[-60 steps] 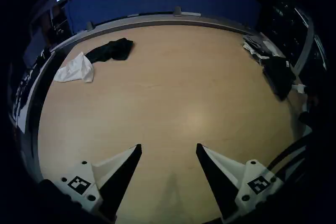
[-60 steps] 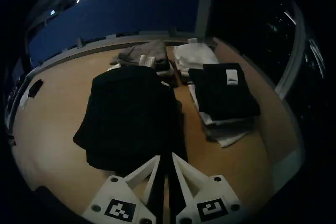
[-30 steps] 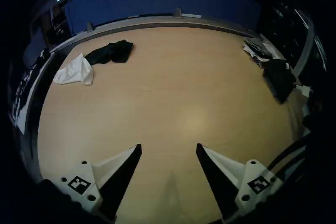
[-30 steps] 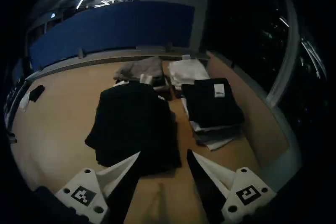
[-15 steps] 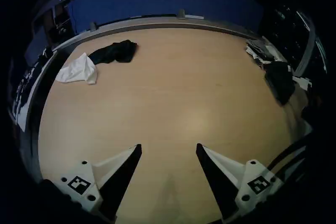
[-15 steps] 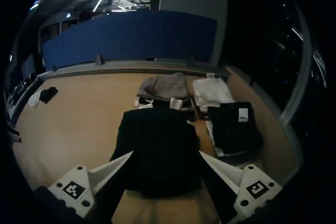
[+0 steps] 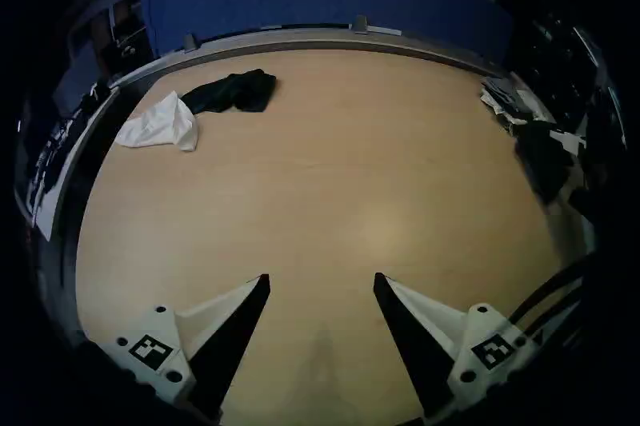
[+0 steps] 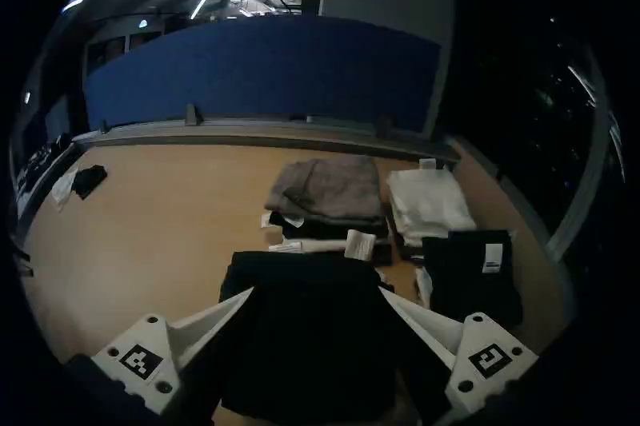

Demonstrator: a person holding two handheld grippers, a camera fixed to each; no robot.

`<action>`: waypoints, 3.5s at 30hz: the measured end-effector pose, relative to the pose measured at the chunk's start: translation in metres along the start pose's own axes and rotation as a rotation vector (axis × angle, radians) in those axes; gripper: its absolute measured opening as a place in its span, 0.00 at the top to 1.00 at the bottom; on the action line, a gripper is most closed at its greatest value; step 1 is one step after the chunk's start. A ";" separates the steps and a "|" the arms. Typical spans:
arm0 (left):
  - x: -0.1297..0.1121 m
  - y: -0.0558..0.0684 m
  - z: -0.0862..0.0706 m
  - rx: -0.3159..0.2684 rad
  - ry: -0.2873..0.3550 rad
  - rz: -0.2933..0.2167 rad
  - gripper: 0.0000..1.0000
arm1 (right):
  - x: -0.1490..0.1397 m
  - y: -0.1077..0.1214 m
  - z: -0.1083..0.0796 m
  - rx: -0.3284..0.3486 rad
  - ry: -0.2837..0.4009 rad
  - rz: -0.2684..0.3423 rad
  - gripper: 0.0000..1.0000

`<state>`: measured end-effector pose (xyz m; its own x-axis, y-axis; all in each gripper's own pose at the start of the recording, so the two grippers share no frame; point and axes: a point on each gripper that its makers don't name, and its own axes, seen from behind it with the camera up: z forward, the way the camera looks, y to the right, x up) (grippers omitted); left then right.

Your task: Fold towel

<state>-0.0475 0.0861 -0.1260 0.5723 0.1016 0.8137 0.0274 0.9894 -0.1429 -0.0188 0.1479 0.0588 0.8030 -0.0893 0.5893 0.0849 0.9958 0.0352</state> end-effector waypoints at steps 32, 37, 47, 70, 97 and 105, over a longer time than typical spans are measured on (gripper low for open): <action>-0.004 -0.002 -0.004 0.015 0.008 -0.015 0.03 | 0.000 0.006 -0.014 -0.006 0.027 0.025 0.00; -0.003 0.001 -0.004 0.008 0.013 -0.013 0.03 | -0.018 -0.001 -0.034 -0.010 0.019 0.035 0.00; -0.004 0.004 -0.008 -0.001 0.019 -0.005 0.03 | -0.081 -0.005 -0.036 -0.009 -0.092 0.037 0.00; 0.002 -0.009 -0.018 -0.003 0.060 -0.012 0.03 | -0.048 -0.019 -0.061 -0.011 -0.006 0.047 0.00; 0.070 -0.026 -0.034 -0.045 0.348 -0.073 0.04 | 0.072 -0.130 -0.143 0.050 0.472 0.079 0.00; 0.127 -0.048 -0.064 0.028 0.608 -0.049 0.04 | 0.072 -0.163 -0.147 0.088 0.467 0.064 0.00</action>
<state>0.0759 0.0451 -0.0520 0.9365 -0.0138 0.3504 0.0488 0.9946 -0.0913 0.1116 -0.0240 -0.0229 0.9859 -0.0079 0.1672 -0.0074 0.9959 0.0905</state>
